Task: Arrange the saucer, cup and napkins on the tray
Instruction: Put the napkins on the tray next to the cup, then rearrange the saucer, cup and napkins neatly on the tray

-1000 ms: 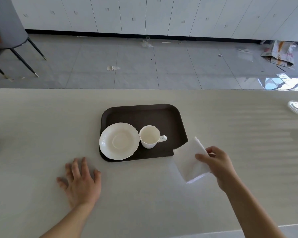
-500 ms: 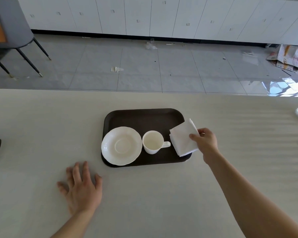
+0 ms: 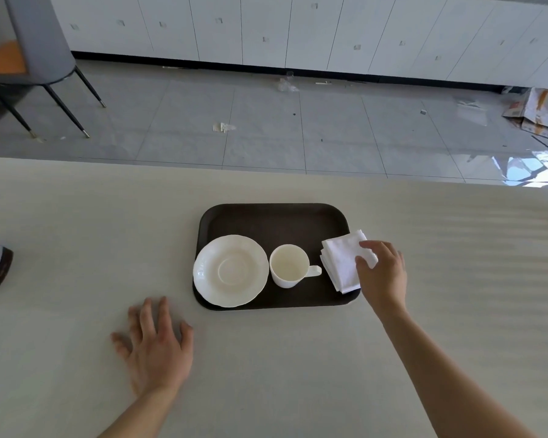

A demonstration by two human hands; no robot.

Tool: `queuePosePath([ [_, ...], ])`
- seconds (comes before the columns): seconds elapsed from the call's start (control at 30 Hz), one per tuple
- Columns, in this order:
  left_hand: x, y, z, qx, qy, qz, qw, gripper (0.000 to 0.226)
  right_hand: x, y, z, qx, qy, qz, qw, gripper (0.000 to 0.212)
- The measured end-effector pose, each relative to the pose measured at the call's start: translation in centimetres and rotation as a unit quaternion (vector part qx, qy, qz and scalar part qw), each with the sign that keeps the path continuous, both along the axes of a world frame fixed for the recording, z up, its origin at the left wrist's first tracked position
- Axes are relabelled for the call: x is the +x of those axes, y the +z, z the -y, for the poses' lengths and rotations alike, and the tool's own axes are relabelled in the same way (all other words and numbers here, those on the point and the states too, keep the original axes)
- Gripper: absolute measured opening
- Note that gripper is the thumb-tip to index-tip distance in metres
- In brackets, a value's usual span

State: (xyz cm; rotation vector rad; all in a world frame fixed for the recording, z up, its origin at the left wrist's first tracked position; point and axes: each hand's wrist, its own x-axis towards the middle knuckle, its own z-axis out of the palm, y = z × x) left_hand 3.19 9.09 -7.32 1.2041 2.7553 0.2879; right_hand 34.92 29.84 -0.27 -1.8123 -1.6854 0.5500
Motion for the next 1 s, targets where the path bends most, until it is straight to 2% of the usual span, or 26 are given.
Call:
queuePosePath([
  [0.2,-0.2,-0.3,0.1,-0.003,-0.005,-0.003,1.0,0.071,-2.6,0.9,0.9,-0.034,0.075,-0.041,0.996,0.024],
  [0.3,-0.2,-0.4,0.2,-0.005,-0.002,-0.004,1.0,0.07,-3.8,1.2,1.5,-0.044,0.116,-0.059,0.991,0.032],
  [0.47,-0.3,-0.6,0.1,-0.008,-0.002,-0.003,1.0,0.069,-5.0,1.7,1.8,-0.073,0.163,-0.037,0.983,0.042],
  [0.6,-0.3,-0.6,0.1,-0.013,0.0,-0.004,1.0,0.069,-5.6,1.6,1.7,-0.101,0.187,0.031,0.977,0.049],
  [0.67,-0.3,-0.6,0.1,-0.014,-0.002,-0.003,1.0,0.069,-5.8,1.5,1.5,-0.12,0.196,0.069,0.971,0.043],
  [0.77,-0.4,-0.5,0.1,-0.015,-0.001,-0.001,1.0,0.07,-5.8,1.3,1.4,-0.099,0.208,0.117,0.966,0.012],
  [0.8,-0.3,-0.5,0.1,-0.015,-0.001,-0.001,1.0,0.07,-5.8,1.3,1.4,-0.088,0.212,0.122,0.965,0.008],
  [1.0,-0.3,-0.5,0.1,-0.011,-0.002,-0.002,1.0,0.069,-5.7,1.2,1.7,-0.059,0.203,0.119,0.97,0.008],
])
